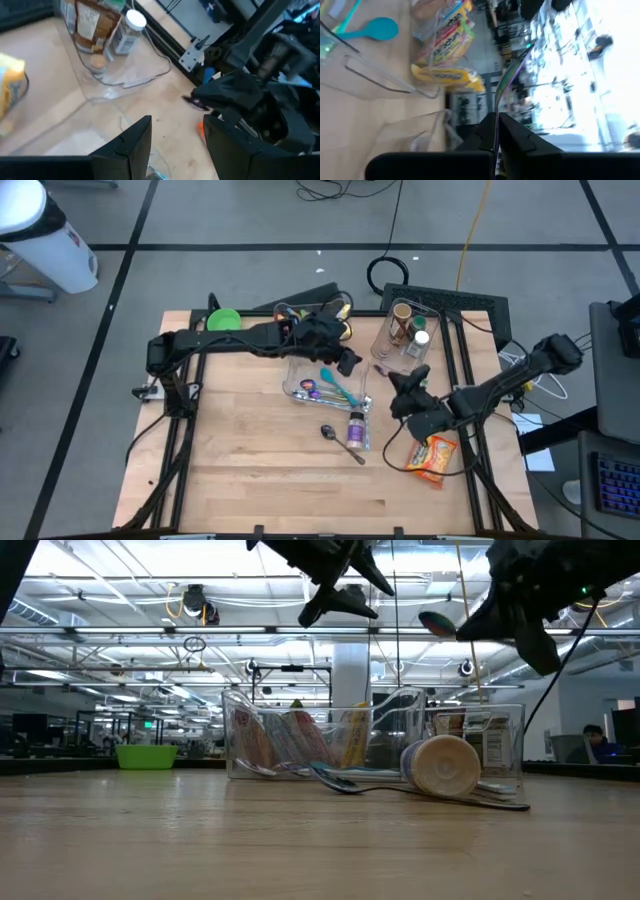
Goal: Pick & Place Food Item
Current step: Put the green spoon into the bottom transparent bin
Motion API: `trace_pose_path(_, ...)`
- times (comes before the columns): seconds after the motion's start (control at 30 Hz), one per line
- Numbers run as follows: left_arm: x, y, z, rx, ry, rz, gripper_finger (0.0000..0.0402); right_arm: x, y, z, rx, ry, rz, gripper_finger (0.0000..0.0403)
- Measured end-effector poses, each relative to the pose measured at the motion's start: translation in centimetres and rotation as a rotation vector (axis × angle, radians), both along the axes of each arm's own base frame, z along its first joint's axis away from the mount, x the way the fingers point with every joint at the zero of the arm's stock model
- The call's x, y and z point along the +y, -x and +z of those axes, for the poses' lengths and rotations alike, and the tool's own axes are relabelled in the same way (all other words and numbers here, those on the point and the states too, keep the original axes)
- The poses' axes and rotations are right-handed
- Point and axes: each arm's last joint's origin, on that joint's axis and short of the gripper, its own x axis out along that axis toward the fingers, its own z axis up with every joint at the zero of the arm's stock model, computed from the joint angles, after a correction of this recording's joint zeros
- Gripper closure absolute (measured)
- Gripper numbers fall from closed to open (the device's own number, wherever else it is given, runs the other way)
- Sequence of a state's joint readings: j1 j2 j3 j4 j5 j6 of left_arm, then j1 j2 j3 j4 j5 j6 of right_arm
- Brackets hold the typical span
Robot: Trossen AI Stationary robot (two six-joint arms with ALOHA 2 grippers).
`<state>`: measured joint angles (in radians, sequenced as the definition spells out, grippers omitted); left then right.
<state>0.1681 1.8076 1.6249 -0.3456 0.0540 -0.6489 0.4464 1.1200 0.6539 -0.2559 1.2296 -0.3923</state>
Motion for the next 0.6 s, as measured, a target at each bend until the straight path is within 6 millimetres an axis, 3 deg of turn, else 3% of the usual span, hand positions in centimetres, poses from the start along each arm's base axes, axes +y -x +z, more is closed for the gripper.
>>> trace_pose_path(0.1, -0.2, 0.0, 0.0, -0.007, 0.061, 0.029, 0.0215, 0.5, -0.3, 0.4, 0.053, 0.136, -0.003, 0.0402)
trace_pose_path(0.37, -0.8, -0.3, 0.4, -0.066, 0.211, 0.108, 0.0215, 1.5, -0.7, 1.4, 0.165, 0.293, 0.066, 0.0403)
trace_pose_path(0.6, -2.8, -0.9, 1.0, -0.146, 0.259, 0.129, 0.0215, 1.6, -0.9, 2.1, 0.259, 0.402, 0.074, 0.0403)
